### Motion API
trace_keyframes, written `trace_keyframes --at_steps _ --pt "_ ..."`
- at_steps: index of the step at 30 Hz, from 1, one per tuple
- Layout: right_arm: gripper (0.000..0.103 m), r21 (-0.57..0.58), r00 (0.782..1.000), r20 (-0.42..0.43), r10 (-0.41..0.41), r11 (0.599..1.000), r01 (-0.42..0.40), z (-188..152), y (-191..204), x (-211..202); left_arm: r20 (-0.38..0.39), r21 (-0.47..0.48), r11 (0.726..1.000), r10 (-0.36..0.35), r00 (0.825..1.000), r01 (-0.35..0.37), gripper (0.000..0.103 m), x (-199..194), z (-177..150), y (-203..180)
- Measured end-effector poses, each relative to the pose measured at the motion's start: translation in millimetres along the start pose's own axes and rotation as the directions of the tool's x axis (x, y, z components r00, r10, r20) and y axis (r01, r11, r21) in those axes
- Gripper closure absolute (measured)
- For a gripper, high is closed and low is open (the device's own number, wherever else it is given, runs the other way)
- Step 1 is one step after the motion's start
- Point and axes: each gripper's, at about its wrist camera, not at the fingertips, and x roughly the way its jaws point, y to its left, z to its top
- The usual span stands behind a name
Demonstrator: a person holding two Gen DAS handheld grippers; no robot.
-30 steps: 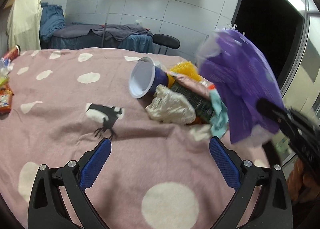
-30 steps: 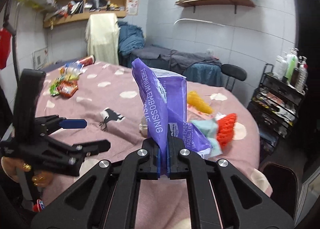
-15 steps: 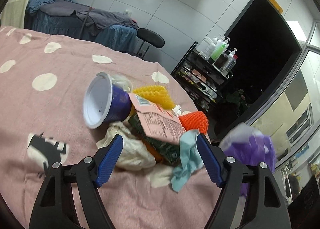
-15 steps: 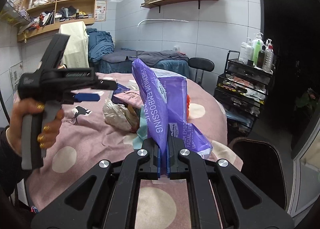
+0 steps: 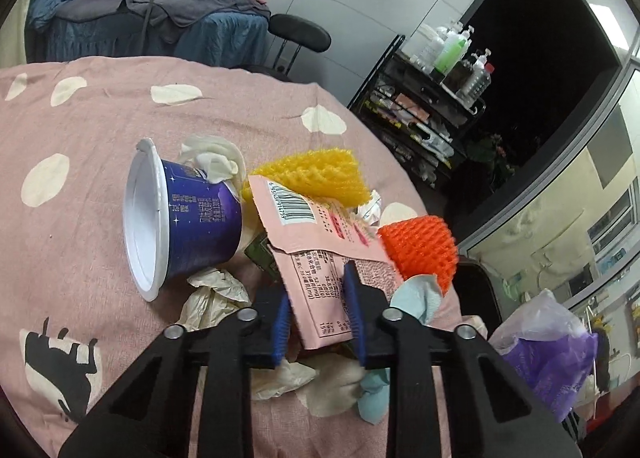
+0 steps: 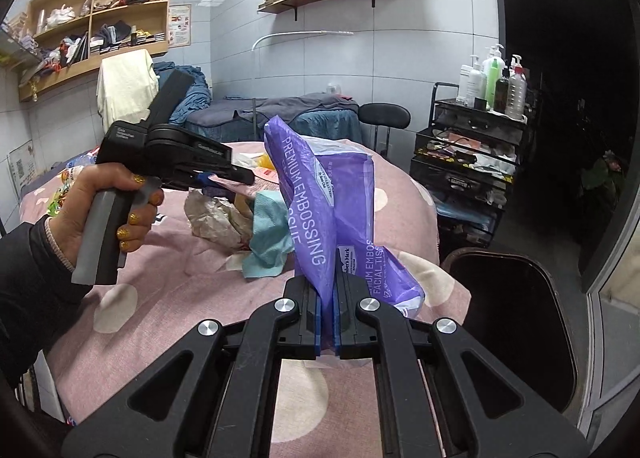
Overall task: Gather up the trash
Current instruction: 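Grasp the pink snack wrapper with the left gripper while the right gripper holds the purple bag, then carry both items to the brown bin and open both grippers over it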
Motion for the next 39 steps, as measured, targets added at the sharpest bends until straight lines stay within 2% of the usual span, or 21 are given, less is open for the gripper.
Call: trace_keyframes --at_steps 5,8,11,15,20,24,29,32,36,39 --pt "0.098 0.029 1.000 0.002 -0.011 1.000 0.011 -4.0 -7.9 0.2 0.069 0.026 0.999 -0.024 0.997 0.022 0.091 -25.3 -10.1 -8.4" --pt "0.098 0.043 1.000 0.014 -0.020 0.999 0.020 -5.2 -11.9 -1.3 0.127 0.038 0.999 -0.024 0.992 0.019 0.092 -45.4 -18.7 -15.6" --pt "0.098 0.057 0.999 0.030 -0.032 0.998 0.030 -3.5 -15.8 -4.1 0.200 0.061 0.998 -0.017 0.980 0.005 0.097 -69.5 -27.5 -25.2" --pt "0.098 0.069 0.997 0.051 -0.056 0.996 0.052 -1.5 -21.5 -10.2 0.297 0.121 0.992 -0.003 0.955 -0.035 0.100 -98.9 -36.8 -45.6" --pt "0.098 0.092 0.992 0.074 -0.106 0.991 0.099 -0.7 -34.7 -18.9 0.358 0.184 0.983 -0.057 0.932 -0.010 0.100 -122.7 -41.2 -72.3" --pt "0.098 0.114 0.978 0.082 -0.194 0.976 0.184 0.5 -56.1 -25.7 0.359 0.240 0.970 -0.116 0.926 0.028 0.100 -125.1 -44.9 -94.7" --pt "0.098 0.181 0.954 0.032 -0.298 0.940 0.288 -7.2 -97.5 -24.7 0.306 0.311 0.948 -0.168 0.937 0.068 0.100 -104.1 -55.4 -125.3" --pt "0.098 0.221 0.941 -0.047 -0.335 0.915 0.337 -19.4 -122.3 -14.0 0.264 0.349 0.932 -0.200 0.944 0.100 0.100 -87.4 -62.5 -142.6" --pt "0.098 0.275 0.927 -0.159 -0.338 0.887 0.371 -41.0 -148.0 5.4 0.207 0.402 0.905 -0.236 0.949 0.138 0.100 -65.9 -70.9 -165.8" --pt "0.096 0.303 0.916 -0.213 -0.339 0.869 0.392 -55.7 -159.3 16.1 0.169 0.434 0.887 -0.251 0.953 0.157 0.100 -50.4 -79.6 -181.3"
